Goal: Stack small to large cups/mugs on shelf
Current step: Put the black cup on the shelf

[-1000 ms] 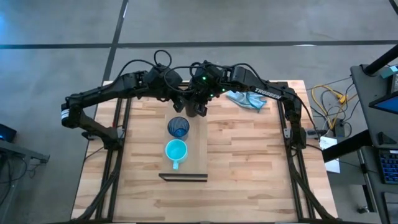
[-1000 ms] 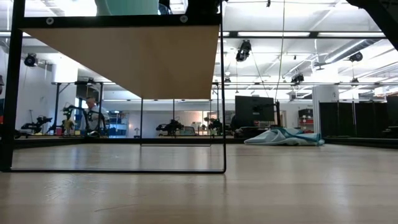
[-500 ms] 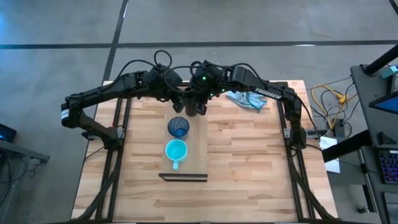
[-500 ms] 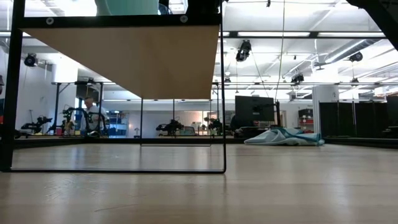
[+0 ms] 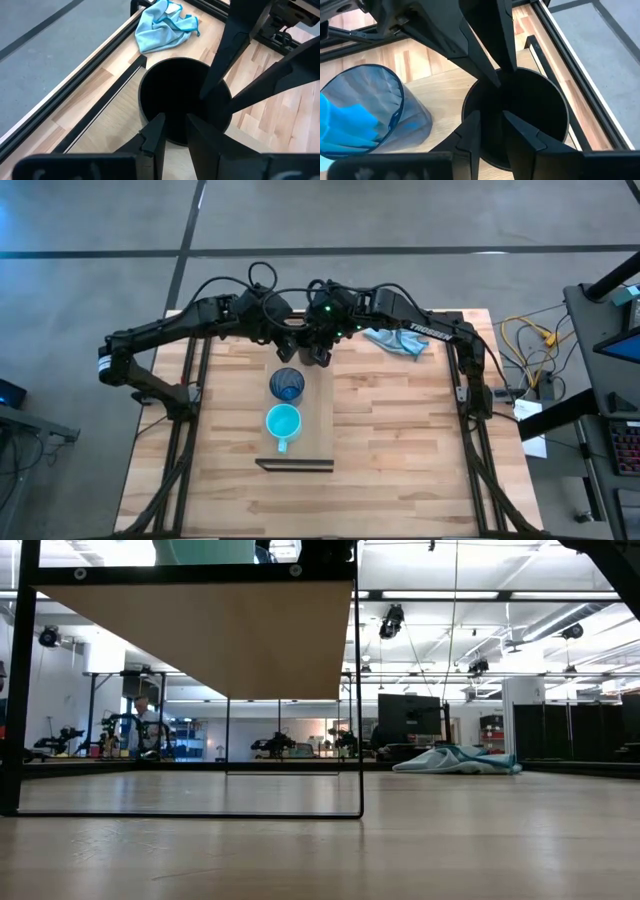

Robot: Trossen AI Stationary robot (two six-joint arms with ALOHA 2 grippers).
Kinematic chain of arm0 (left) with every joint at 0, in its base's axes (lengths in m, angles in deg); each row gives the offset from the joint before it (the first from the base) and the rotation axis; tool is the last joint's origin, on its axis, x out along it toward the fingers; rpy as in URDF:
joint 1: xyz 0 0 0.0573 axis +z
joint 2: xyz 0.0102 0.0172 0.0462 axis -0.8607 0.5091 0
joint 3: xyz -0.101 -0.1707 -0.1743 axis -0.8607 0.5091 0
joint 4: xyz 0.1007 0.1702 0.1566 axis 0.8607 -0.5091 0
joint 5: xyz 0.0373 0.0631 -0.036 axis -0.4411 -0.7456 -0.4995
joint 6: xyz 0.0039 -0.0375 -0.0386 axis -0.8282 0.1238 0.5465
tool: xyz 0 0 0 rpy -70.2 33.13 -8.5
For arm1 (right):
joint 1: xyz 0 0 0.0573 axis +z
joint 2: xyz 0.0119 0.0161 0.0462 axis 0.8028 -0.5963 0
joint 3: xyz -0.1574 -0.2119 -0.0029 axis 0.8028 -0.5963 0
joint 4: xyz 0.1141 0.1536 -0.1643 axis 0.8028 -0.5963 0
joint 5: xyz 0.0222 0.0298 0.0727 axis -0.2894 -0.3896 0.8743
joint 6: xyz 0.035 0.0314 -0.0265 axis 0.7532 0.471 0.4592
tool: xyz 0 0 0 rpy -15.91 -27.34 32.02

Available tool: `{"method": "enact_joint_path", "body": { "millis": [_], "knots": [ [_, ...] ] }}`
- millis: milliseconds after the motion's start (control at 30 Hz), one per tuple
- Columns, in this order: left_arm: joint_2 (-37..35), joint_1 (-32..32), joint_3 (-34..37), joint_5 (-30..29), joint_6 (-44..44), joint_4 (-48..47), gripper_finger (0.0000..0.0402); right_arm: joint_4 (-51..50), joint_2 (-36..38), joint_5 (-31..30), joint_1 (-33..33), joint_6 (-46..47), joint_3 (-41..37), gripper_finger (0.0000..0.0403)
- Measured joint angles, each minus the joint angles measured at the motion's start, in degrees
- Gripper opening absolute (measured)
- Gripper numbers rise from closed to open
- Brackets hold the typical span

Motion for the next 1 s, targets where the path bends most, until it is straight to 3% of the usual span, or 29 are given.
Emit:
{"method": "enact_joint_path", "body": {
  "millis": [400, 633, 833, 1000],
  "knots": [
    [-0.3, 0.0, 0.0, -0.1, -0.9, 0.0, 0.0061, -0.7, 2.0, 0.0, 1.5, -0.1, 0.0, 0.0072],
    [-2.3, 0.0, 0.0, -0.2, -1.4, 0.0, 0.006, -8.0, 7.4, -3.4, 1.8, -2.4, 0.1, 0.006],
    [-4.0, 0.0, 0.0, -0.3, -1.6, -2.2, 0.0024, -14.5, 8.4, -6.1, 1.7, -2.6, -0.1, 0.0016],
    [-4.5, 0.0, 0.0, -1.0, -1.9, -5.1, 0.0005, -13.4, 7.2, -7.1, 1.3, -2.7, -3.1, 0.0009]
  ]
}}
